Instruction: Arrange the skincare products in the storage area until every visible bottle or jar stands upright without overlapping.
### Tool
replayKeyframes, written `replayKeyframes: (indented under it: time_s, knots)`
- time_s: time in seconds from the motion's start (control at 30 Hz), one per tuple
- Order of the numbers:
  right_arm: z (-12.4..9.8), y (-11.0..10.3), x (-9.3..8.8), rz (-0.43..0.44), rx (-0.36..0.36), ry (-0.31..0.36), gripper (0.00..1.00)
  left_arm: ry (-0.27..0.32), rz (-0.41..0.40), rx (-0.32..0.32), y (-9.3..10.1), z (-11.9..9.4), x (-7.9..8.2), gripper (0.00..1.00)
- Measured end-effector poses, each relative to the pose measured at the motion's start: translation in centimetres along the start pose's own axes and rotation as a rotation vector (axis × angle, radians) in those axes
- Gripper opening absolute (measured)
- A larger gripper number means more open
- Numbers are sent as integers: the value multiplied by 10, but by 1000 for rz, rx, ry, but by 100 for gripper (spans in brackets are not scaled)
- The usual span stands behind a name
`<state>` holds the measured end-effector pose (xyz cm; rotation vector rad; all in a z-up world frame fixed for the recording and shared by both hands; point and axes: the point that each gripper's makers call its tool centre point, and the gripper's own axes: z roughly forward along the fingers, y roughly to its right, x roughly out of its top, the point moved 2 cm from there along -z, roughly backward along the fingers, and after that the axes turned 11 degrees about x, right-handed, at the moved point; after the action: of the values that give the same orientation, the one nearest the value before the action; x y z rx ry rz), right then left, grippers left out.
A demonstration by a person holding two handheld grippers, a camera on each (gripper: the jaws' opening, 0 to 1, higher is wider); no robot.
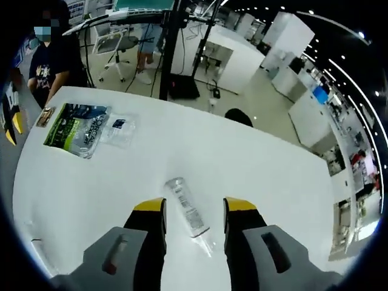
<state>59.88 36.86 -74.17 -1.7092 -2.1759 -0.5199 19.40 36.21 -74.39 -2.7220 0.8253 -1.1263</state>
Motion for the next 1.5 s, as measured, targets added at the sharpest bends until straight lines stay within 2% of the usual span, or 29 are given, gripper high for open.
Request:
replayKeyframes:
  time_s: [0.07,0.13,0.17,0.37,0.6,0.7,0.8,0.97,1.07,1.13,1.17,1.27,1.37,1.43,1.5]
  knots:
    - [10,-2,-10,-9,19,-55,30,-7,-4,0,0,0,-1,22]
    - [17,-1,-15,-58,30,-111,32,-11,-5,1,-1,1,-3,22]
    - [19,-1,-16,-79,23,-118,32,-15,-6,0,-1,2,-4,22]
    - [29,-9,-22,-49,59,-135,28,-23,-15,3,-3,2,-6,22]
    - [33,-10,-26,-19,57,-136,24,-33,-8,-1,-3,3,-9,22]
    - [34,-11,-27,-70,34,-144,22,-32,-18,2,-5,3,-10,22]
    - [30,-11,-34,-125,-7,-202,21,-30,-15,4,-5,3,-10,22]
    - [13,-25,-14,-81,-46,-117,20,-25,-16,11,-6,3,-9,22]
    - [-6,-35,-1,-86,-96,-69,20,-16,-16,13,-6,2,-8,22]
    - [-20,-50,12,-82,-125,-5,20,-16,-12,7,-5,2,-7,22]
    - [-26,-51,14,-80,-149,22,20,-13,-9,7,-5,2,-7,22]
    - [-49,-76,23,-58,-178,96,20,-14,-7,5,-4,2,-7,22]
    - [-74,-106,19,-37,-214,138,20,-15,3,-1,-3,2,-7,22]
    - [-84,-121,13,-37,-231,149,20,-18,7,-2,-2,3,-7,22]
    - [-99,-144,3,-3,-244,178,20,-23,7,-8,-1,2,-7,22]
